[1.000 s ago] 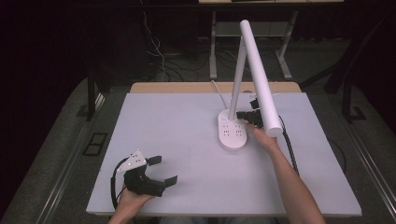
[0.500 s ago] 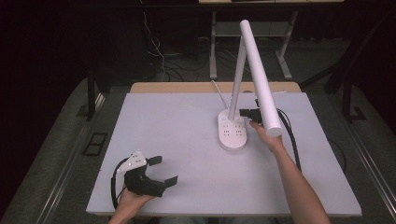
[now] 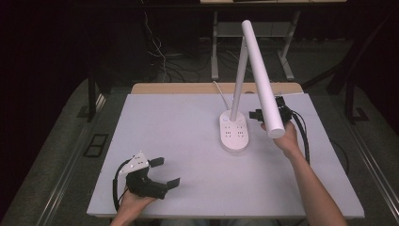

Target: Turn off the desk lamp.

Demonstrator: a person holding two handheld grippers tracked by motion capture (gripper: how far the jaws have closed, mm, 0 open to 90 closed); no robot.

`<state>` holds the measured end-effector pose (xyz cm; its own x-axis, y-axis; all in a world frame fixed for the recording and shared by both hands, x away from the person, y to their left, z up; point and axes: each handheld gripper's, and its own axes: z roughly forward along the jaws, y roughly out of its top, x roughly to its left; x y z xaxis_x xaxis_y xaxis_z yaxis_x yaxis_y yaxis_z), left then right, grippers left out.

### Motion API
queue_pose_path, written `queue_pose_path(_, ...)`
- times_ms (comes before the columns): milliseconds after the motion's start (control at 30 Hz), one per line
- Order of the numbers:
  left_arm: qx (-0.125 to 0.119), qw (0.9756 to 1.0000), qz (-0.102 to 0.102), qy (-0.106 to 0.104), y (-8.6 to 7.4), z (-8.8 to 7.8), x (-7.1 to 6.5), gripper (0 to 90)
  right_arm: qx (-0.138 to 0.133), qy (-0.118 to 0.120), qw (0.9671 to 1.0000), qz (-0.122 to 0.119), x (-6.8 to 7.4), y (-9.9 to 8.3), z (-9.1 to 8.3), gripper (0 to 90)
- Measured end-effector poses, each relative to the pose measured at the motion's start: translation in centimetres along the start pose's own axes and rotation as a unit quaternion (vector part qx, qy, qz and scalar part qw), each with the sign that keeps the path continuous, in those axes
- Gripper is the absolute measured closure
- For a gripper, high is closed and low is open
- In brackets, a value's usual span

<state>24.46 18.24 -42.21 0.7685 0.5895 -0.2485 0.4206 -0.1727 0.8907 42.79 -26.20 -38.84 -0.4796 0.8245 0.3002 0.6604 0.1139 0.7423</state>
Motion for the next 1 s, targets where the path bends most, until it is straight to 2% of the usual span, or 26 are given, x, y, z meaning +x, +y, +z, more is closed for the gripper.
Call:
queue_pose_path(33, 0.0, 1.0, 0.0, 0.0, 0.0, 0.0, 0.0, 0.0, -0.003, 0.0, 1.0, 0.005, -0.1, -0.2, -0.6, 41.7)
queue_pose_path(67, 0.0, 1.0, 0.0, -0.001, 0.0, 0.0, 0.0, 0.0, -0.005, 0.001, 0.9999, 0.009, -0.1, -0.3, -1.0, 37.1)
queue_pose_path(100, 0.0, 1.0, 0.0, -0.001, 0.0, 0.0, 0.0, 0.0, -0.008, 0.002, 0.9999, 0.011, -0.1, -0.4, -1.3, 32.6)
queue_pose_path(133, 0.0, 1.0, 0.0, -0.001, 0.0, 0.0, 0.0, 0.0, -0.008, 0.002, 0.9999, 0.011, -0.1, -0.4, -1.3, 32.6)
queue_pose_path(167, 0.0, 1.0, 0.0, -0.001, 0.0, 0.0, 0.0, 0.0, -0.016, 0.008, 0.9998, 0.01, -0.1, -0.6, -2.1, 21.3)
queue_pose_path(200, 0.0, 1.0, 0.0, -0.001, 0.0, 0.1, 0.0, 0.0, -0.018, 0.015, 0.9997, 0.009, 0.0, -0.8, -2.4, 15.7)
queue_pose_path(233, 0.0, 1.0, 0.0, -0.002, 0.0, 0.1, 0.0, 0.0, -0.018, 0.015, 0.9997, 0.009, 0.0, -0.8, -2.4, 15.7)
queue_pose_path(333, 0.0, 1.0, 0.0, -0.002, 0.0, 0.1, -0.1, 0.0, -0.019, 0.015, 0.9997, 0.008, 0.3, -1.3, -3.4, 8.3)
queue_pose_path(367, 0.0, 1.0, 0.0, -0.003, 0.0, 0.1, -0.1, 0.0, -0.019, 0.013, 0.9997, 0.008, 0.5, -1.5, -3.6, 0.2)
queue_pose_path(533, -0.001, 1.0, -0.001, -0.003, 0.0, 0.1, -0.2, 0.0, -0.015, 0.036, 0.9992, -0.001, 1.1, -2.9, -5.1, 0.5)
queue_pose_path(1000, -0.002, 1.0, -0.001, -0.003, 0.0, 0.1, -0.2, 0.0, -0.02, 0.066, 0.9974, -0.022, 2.7, -5.7, -7.5, 0.6)
